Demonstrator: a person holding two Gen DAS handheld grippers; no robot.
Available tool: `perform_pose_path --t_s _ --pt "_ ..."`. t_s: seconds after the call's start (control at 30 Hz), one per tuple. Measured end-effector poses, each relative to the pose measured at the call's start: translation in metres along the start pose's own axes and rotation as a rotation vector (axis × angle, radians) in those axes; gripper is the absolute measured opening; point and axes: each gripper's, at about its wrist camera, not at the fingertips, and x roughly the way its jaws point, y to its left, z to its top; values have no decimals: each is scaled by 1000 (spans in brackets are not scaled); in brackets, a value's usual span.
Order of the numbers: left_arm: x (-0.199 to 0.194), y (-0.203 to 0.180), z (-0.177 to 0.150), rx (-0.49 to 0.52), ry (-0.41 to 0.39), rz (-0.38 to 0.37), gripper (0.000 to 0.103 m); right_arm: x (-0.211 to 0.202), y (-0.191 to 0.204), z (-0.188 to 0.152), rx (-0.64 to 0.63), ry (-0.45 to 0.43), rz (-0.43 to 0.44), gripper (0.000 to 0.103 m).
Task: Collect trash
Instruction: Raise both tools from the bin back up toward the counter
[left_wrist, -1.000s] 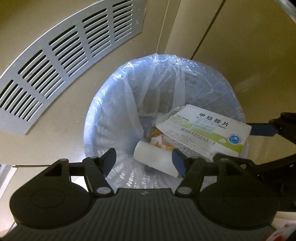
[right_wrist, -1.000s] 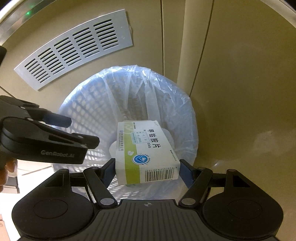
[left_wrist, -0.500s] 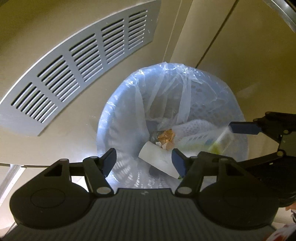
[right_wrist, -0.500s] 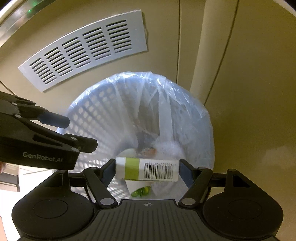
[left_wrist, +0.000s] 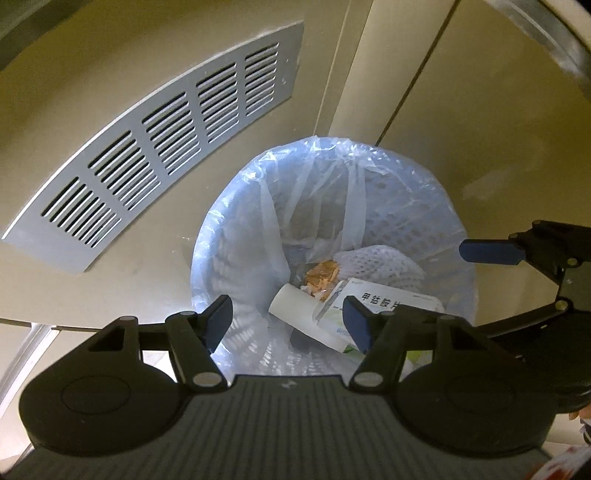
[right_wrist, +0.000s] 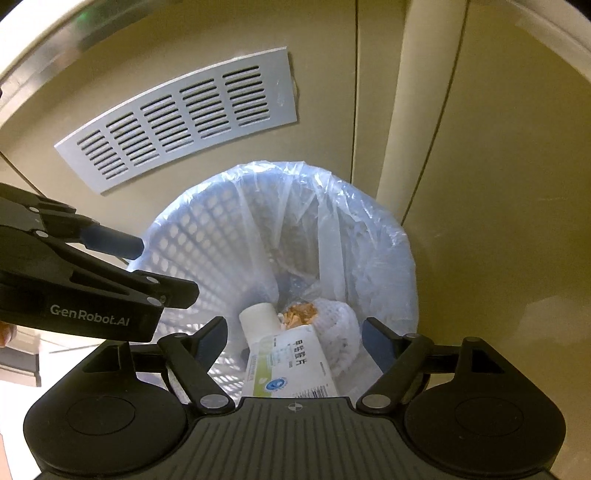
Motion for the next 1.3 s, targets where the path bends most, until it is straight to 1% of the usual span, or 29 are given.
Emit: perform_pose_path --t_s 0.27,0.5,0.67,0.83,1.07,1.3 --pt "-39 -4 -5 -27 -36 0 63 -44 1 -5 32 -35 2 81" --pt "-90 -10 -13 -55 -96 -8 63 -96 5 -9 58 -83 29 81" --pt "-127 -17 -17 -71 -145 -17 63 -133 6 -12 60 -116 48 81" --pt "-158 -23 -17 -68 -198 -8 63 -168 6 -13 47 -165 63 81" --pt "-194 -34 -8 -45 -297 7 62 -212 -3 -12 47 -255 45 81" --pt "-218 -32 16 -21 -381 23 60 -232 -23 4 93 -330 -19 81"
